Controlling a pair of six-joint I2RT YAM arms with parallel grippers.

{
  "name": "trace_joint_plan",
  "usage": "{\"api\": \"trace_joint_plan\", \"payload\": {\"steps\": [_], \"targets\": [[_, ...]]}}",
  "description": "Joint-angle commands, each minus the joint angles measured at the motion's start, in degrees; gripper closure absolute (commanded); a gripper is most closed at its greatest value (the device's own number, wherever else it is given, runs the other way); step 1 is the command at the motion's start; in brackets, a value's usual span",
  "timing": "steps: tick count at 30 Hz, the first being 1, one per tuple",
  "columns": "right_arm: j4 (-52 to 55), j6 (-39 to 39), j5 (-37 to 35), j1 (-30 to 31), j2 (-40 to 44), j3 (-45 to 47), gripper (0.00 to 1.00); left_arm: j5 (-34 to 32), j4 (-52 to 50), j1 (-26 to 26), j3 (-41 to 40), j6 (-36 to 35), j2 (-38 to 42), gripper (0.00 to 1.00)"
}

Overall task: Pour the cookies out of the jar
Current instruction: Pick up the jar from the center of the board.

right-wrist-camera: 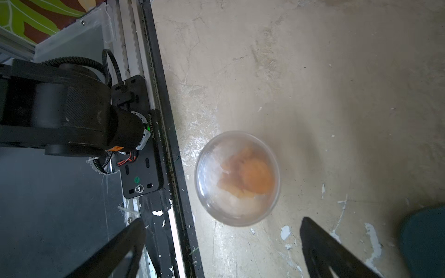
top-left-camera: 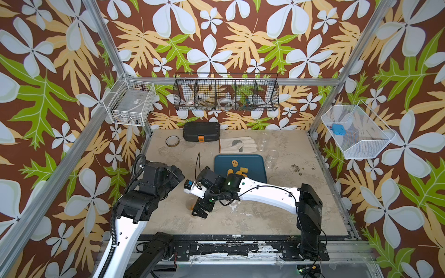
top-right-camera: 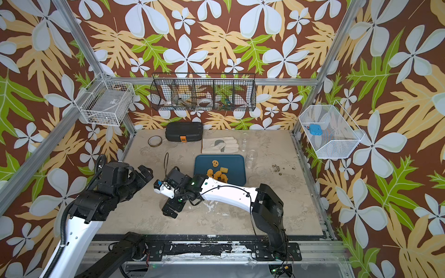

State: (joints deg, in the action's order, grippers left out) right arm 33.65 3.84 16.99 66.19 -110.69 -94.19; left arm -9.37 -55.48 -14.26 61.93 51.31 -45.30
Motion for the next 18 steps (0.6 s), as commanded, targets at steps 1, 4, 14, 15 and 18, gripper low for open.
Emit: {"api": "trace_joint_plan", "payload": {"steps": [1,4,14,15,18], "targets": [[-0.80,-0.08,-3.88,1.00,-0.81,-0.44,0.00,-1.97,-2.41,0.20,0.02,-0.30,0.46,0.00],[-0.56,1.07,-6.68,1.04,-2.35,-2.00,0.00,-2.22,-3.34,0.19,0.39,-1.01,0.87,0.00],[1.08,2.31,-8.41,1.20,-8.18,-7.98,0.03,-2.23,-5.29,0.20,1.48,-4.12,1.79,0.00],[1.54,2.40,-8.53,1.28,-8.93,-8.79,0.04,-2.08,-5.34,0.18,1.59,-4.52,1.88,0.00],[3.06,2.88,-9.56,1.40,-10.53,-10.65,0.07,-1.97,-5.34,0.18,1.64,-5.52,2.03,0.00]]}}
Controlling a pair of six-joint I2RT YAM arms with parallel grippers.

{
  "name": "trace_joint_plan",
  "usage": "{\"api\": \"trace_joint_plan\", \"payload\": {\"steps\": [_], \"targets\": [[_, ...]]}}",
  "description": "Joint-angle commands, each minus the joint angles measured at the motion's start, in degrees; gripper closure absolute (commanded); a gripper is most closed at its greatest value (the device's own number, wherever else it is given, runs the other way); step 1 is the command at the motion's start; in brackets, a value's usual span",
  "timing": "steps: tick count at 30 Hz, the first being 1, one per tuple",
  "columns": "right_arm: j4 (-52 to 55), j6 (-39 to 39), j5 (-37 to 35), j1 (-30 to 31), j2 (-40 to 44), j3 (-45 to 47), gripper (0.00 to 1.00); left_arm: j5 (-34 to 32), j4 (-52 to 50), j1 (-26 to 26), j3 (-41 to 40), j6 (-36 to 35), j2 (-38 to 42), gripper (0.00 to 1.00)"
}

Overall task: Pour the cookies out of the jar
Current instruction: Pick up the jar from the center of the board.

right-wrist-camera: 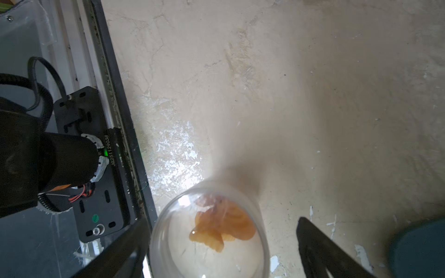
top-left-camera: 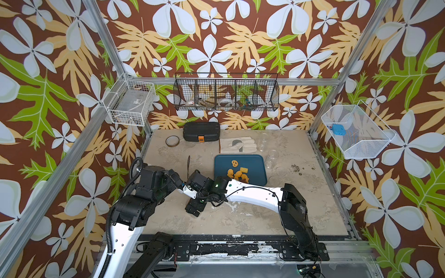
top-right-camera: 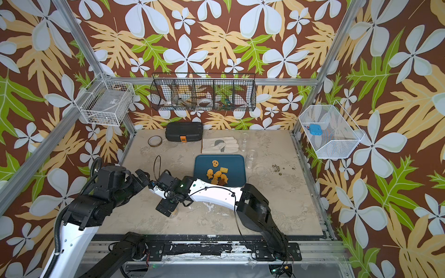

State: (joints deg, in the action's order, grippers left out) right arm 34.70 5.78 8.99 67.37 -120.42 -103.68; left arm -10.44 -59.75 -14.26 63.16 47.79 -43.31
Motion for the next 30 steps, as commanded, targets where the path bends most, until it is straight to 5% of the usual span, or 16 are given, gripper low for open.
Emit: {"api": "trace_joint_plan", "payload": {"steps": [1,23,30], "targets": [[2.08,1.26,-2.25,0.28,-0.96,-1.43,0.08,-0.92,-1.06,0.14,0.52,-2.21,0.07,0.00],[4.15,3.45,-5.30,0.29,0.16,-1.53,0.46,2.97,3.84,0.18,-0.39,-7.43,-3.02,0.00],[2.85,5.04,-7.64,-0.28,3.51,0.70,0.49,2.43,3.94,0.11,0.56,-8.74,-2.48,0.00]]}}
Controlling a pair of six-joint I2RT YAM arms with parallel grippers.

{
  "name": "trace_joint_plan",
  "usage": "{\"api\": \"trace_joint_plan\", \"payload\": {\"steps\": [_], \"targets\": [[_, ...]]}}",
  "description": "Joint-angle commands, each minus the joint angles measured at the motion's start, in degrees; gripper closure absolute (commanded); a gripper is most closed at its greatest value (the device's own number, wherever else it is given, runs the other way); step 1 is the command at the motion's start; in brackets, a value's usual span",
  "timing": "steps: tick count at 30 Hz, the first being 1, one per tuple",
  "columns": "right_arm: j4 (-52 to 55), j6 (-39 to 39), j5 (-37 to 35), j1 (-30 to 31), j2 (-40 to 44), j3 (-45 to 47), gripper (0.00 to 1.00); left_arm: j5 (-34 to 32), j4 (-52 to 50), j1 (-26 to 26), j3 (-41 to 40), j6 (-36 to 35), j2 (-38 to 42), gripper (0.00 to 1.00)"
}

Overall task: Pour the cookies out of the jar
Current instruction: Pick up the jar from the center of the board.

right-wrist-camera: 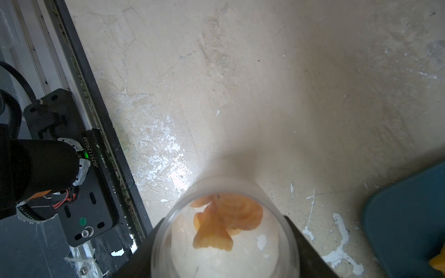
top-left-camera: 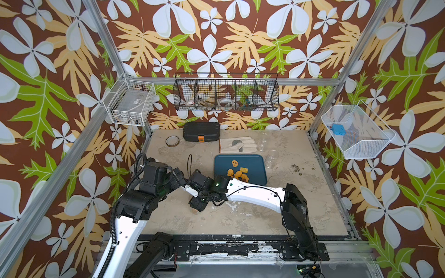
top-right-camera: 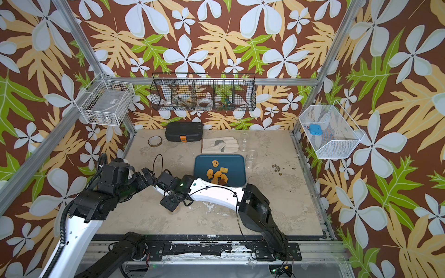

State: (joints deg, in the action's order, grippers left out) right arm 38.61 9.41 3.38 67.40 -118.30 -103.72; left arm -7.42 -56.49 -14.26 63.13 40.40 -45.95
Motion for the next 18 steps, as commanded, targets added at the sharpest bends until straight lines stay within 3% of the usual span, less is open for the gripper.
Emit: {"api": "trace_joint_plan", "payload": {"steps": [1,7,12,18], "targets": [[-1.53,2.03,-2.31,-0.85,2.77,2.16,0.49,-0.51,0.68,0.07,0.67,-1.46,0.25,0.00],[-5.62,5.73,-1.53,-7.43,12.66,14.48,0.50,5.85,5.12,-0.06,-1.76,-1.03,0.47,0.00],[-7.72,9.49,4.96,-15.51,20.43,22.09,0.51,24.04,17.37,-0.08,-3.91,-0.61,-4.29,0.00],[-10.76,17.32,15.87,-29.04,29.03,31.30,0.51,41.44,39.41,-0.15,-13.25,9.61,-12.76,0.00]]}}
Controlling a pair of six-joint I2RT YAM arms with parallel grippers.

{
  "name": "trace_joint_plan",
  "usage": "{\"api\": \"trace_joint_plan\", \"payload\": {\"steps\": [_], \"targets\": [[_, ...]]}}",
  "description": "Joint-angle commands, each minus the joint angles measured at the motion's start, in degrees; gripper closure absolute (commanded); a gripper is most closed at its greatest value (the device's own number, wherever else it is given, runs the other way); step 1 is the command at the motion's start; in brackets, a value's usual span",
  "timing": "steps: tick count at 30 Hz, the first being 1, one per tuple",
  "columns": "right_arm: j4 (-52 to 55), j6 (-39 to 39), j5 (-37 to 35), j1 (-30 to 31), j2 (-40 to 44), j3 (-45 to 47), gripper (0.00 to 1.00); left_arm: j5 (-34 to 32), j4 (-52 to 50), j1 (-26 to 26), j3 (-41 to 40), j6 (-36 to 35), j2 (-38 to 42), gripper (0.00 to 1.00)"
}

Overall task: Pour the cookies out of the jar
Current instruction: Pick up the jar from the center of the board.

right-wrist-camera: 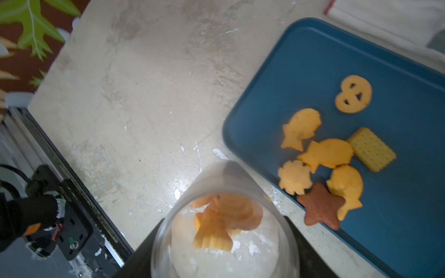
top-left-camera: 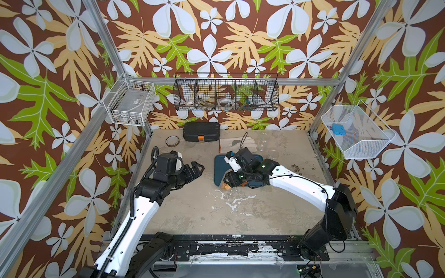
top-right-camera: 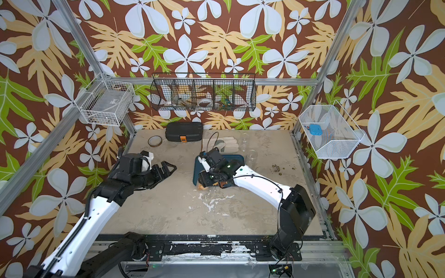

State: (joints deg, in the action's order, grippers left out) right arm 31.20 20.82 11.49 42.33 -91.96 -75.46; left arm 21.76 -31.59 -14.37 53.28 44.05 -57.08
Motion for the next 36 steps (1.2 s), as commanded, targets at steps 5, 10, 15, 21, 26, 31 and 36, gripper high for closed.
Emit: {"api": "trace_joint_plan", "payload": {"steps": [5,10,15,21,26,31,36], "targets": [[-12.24,15.51,19.52,-14.17,9.50,12.54,0.53,20.15,45.03,-0.31,-19.26,18.46,-4.12,0.00],[-19.97,22.21,27.84,-19.15,12.35,15.26,0.52,26.04,65.81,-0.53,-27.83,28.18,-6.05,0.00],[-29.30,29.74,33.84,-19.35,12.51,14.73,0.52,26.54,83.00,-0.65,-30.18,41.17,-6.52,0.00],[-38.22,38.38,38.15,-19.19,12.97,14.49,0.52,25.49,85.47,-3.13,-25.83,45.72,-7.87,0.00],[-40.68,41.50,38.77,-18.29,13.63,14.12,0.52,25.50,84.17,-4.16,-23.26,45.87,-9.30,0.00],[-40.58,41.73,38.17,-16.47,13.49,12.71,0.52,26.32,78.00,-5.87,-18.90,41.99,-11.12,0.00],[-42.93,43.56,38.08,-15.54,13.74,14.11,0.52,26.44,77.65,-6.19,-16.61,41.92,-12.17,0.00]]}}
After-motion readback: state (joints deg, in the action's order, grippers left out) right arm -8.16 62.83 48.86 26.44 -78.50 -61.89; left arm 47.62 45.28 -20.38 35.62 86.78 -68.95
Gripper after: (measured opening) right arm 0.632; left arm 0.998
